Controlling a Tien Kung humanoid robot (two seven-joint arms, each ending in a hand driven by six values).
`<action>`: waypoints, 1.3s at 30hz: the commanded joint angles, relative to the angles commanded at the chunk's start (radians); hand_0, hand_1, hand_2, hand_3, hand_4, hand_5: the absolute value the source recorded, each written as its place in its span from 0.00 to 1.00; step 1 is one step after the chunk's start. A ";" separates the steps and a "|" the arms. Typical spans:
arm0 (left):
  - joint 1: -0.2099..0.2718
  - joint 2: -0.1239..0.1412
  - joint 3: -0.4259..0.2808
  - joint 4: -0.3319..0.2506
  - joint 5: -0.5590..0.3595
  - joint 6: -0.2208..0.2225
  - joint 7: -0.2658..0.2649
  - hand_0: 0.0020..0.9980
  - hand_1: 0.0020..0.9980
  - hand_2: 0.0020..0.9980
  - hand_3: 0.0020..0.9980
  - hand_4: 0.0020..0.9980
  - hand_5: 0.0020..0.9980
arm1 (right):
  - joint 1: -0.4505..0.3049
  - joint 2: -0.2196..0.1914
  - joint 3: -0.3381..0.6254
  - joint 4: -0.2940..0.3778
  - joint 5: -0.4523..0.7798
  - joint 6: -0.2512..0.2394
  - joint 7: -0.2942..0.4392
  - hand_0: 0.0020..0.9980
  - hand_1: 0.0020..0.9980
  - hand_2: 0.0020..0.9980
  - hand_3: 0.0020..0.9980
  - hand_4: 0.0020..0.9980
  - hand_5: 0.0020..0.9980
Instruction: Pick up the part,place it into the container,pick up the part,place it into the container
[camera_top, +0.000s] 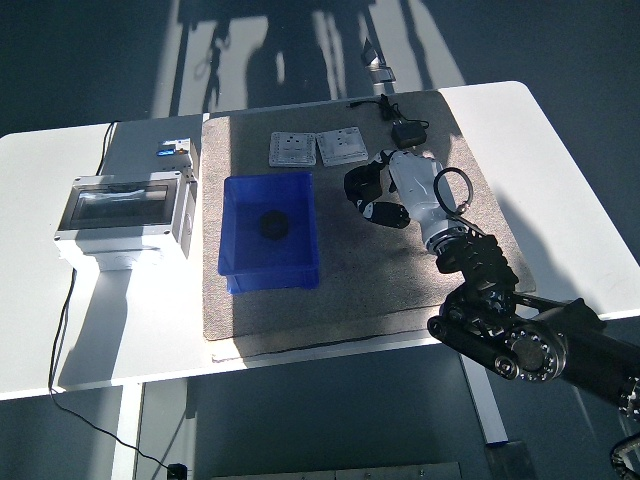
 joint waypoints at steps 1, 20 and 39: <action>0.000 0.000 0.000 0.000 0.000 0.000 0.000 0.70 0.69 0.68 0.48 0.84 1.00 | 0.000 0.000 -0.001 0.003 0.000 0.000 0.003 0.39 0.38 0.41 0.57 0.21 0.08; 0.000 0.002 -0.004 0.000 0.003 0.008 -0.007 0.70 0.69 0.68 0.48 0.83 1.00 | 0.076 0.029 -0.202 0.105 0.027 0.026 0.015 0.41 0.41 0.43 0.58 0.21 0.08; 0.001 0.001 -0.004 0.000 0.006 0.013 -0.014 0.70 0.69 0.67 0.48 0.83 1.00 | 0.079 0.036 -0.207 0.103 -0.017 0.119 0.029 0.67 0.96 0.98 1.00 0.80 0.29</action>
